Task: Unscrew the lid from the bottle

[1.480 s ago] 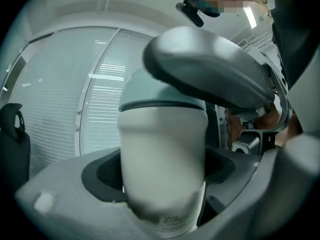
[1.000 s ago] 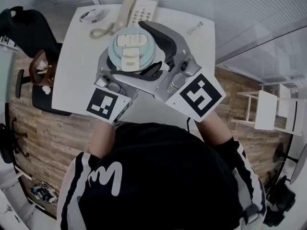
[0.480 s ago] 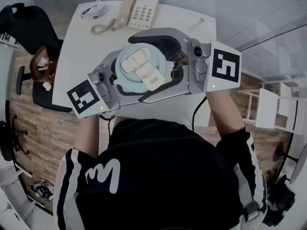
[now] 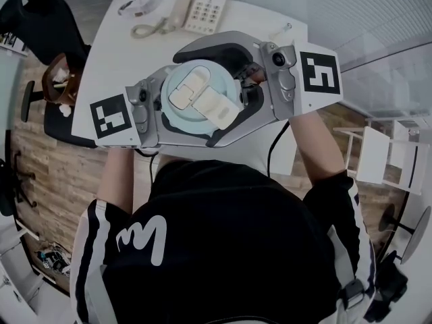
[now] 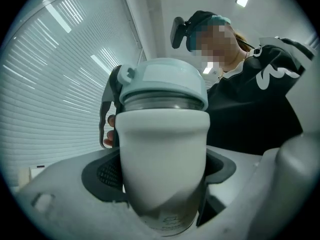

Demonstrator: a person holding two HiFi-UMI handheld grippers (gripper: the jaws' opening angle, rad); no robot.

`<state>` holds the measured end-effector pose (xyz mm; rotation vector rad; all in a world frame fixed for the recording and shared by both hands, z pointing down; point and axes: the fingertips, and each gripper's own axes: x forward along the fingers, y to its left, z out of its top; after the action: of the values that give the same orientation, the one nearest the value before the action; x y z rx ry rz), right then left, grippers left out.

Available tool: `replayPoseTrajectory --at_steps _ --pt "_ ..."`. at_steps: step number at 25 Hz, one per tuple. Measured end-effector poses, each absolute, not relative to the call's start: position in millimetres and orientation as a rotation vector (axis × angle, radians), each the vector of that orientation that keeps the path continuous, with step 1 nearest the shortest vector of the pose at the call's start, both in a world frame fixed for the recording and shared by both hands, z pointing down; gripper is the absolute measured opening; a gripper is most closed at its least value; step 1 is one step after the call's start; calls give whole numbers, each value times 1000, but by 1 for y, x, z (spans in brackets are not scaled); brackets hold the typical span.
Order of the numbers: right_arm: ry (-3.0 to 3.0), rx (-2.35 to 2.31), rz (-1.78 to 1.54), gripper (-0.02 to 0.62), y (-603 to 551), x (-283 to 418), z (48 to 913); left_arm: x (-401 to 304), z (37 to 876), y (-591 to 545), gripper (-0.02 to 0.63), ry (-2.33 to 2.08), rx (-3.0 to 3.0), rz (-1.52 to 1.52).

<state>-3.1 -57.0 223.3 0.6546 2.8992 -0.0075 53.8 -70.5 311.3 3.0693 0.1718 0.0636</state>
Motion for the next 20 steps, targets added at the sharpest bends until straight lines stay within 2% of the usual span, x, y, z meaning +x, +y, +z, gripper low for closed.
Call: replayPoseTrajectory --at_steps 5,14,20 --pt "2827 705 14 445 -50 -1 204 51 315 -62 436 254 3083 80" --pt "2742 359 30 445 -66 9 173 47 317 -88 436 -116 3089 2" --pt "2650 172 -42 445 -82 22 165 41 319 -93 436 -212 3116 31"
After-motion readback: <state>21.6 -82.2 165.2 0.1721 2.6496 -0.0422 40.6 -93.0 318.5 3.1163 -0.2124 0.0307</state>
